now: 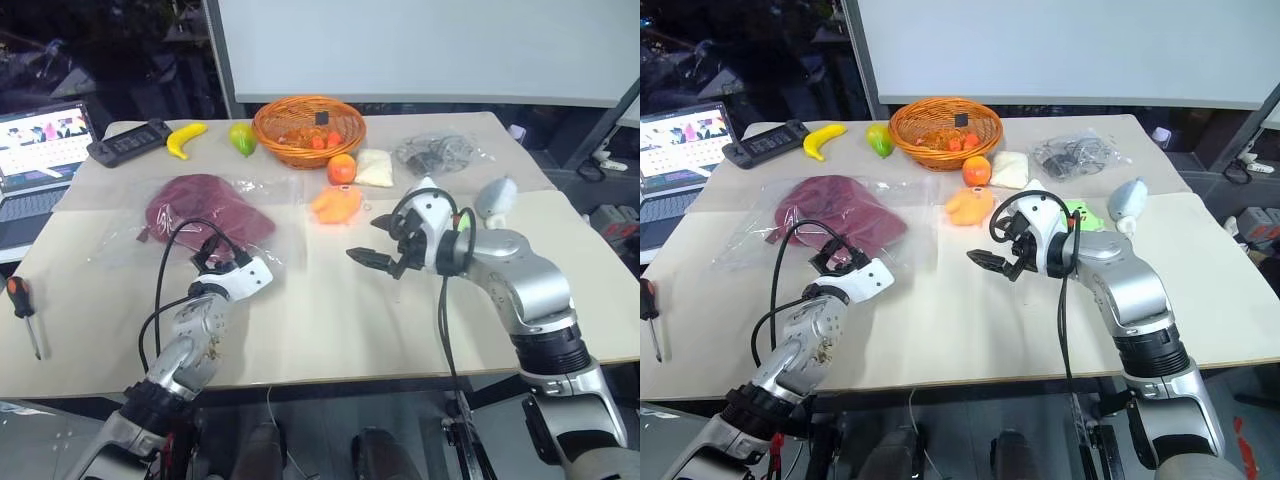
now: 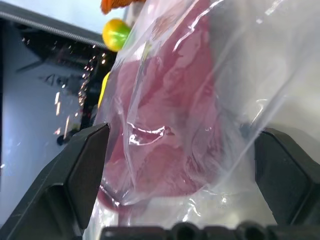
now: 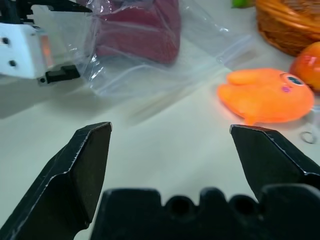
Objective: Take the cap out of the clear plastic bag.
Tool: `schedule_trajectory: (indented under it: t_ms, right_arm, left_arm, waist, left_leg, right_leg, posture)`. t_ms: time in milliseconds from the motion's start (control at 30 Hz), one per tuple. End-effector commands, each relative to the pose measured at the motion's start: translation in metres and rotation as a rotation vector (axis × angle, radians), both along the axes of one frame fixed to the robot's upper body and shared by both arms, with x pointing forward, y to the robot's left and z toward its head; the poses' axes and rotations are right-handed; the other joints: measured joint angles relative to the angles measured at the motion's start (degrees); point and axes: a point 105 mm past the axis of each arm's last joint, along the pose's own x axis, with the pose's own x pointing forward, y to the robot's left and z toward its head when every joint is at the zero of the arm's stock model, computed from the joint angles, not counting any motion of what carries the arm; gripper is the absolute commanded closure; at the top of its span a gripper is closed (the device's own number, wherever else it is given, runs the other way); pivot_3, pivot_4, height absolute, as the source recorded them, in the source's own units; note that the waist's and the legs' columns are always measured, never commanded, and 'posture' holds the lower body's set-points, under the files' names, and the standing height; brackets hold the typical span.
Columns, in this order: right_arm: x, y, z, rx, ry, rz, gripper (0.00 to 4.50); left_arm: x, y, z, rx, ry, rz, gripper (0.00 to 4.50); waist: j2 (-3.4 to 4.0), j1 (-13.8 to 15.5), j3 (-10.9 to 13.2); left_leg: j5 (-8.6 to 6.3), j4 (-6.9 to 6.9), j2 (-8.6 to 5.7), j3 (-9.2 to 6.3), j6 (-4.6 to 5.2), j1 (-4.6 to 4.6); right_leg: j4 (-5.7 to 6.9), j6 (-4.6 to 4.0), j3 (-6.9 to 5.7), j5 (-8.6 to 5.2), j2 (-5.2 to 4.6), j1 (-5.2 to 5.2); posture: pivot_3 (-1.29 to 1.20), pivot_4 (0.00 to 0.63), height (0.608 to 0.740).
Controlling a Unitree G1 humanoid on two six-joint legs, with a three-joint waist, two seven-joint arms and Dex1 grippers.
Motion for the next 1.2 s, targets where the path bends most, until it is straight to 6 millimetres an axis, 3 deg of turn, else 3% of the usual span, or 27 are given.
schedule_trajectory:
  t_ms: [33, 200, 633, 767, 1067, 1200]
  right_arm:
    - [-0.002, -0.002, 0.015, 0.019, -0.048, -0.007, 0.0]
    - [-0.002, -0.003, 0.016, 0.022, -0.049, -0.012, 0.0]
    - [-0.003, -0.006, 0.014, 0.022, -0.042, -0.023, 0.0]
    - [-0.002, -0.007, 0.013, 0.022, -0.041, -0.025, 0.0]
    - [-0.002, -0.008, 0.011, 0.02, -0.036, -0.023, 0.0]
    - [-0.002, -0.008, 0.01, 0.018, -0.035, -0.019, 0.0]
  left_arm:
    - [-0.006, 0.028, -0.035, 0.024, 0.123, 0.098, 0.01]
    - [-0.01, 0.03, -0.046, 0.015, 0.159, 0.096, 0.01]
    - [-0.013, 0.03, -0.053, -0.011, 0.174, 0.101, 0.01]
    - [-0.013, 0.027, -0.054, -0.045, 0.172, 0.09, 0.97]
    - [-0.014, 0.028, -0.052, -0.089, 0.152, 0.103, 4.25]
    - [-0.015, 0.028, -0.052, -0.092, 0.153, 0.107, 4.48]
  waist:
    - [0.04, -0.32, -0.04]
    - [0.18, -0.4, -0.14]
    - [0.25, -0.38, -0.2]
    - [0.31, -0.41, -0.25]
    - [0.64, -0.25, -0.54]
    - [0.68, -0.32, -0.61]
  left_leg:
    - [0.0, 0.0, 0.0, 0.0, 0.0, 0.01]
    - [0.01, -0.04, -0.01, 0.0, 0.01, 0.05]
    - [0.0, -0.24, -0.02, 0.05, 0.0, 0.07]
    - [0.0, -0.31, -0.02, 0.06, 0.0, 0.08]
    - [0.01, -0.66, -0.07, 0.09, 0.01, 0.15]
    - [0.0, -0.7, -0.07, 0.1, 0.0, 0.24]
  right_leg:
    - [0.0, 0.0, 0.01, 0.0, 0.0, 0.0]
    - [0.0, 0.0, 0.08, 0.0, 0.01, 0.0]
    - [-0.16, 0.01, 0.13, 0.0, 0.0, -0.01]
    - [-0.22, 0.01, 0.15, 0.0, 0.0, -0.01]
    - [-0.44, 0.02, 0.18, -0.01, -0.03, 0.0]
    - [-0.45, 0.03, 0.19, -0.02, -0.04, 0.04]
  posture:
    - [0.0, 0.15, 0.74]
    - [0.0, 0.15, 0.74]
    - [0.0, 0.15, 0.74]
    - [0.0, 0.15, 0.74]
    - [0.0, 0.15, 0.74]
    - [0.0, 0.15, 0.74]
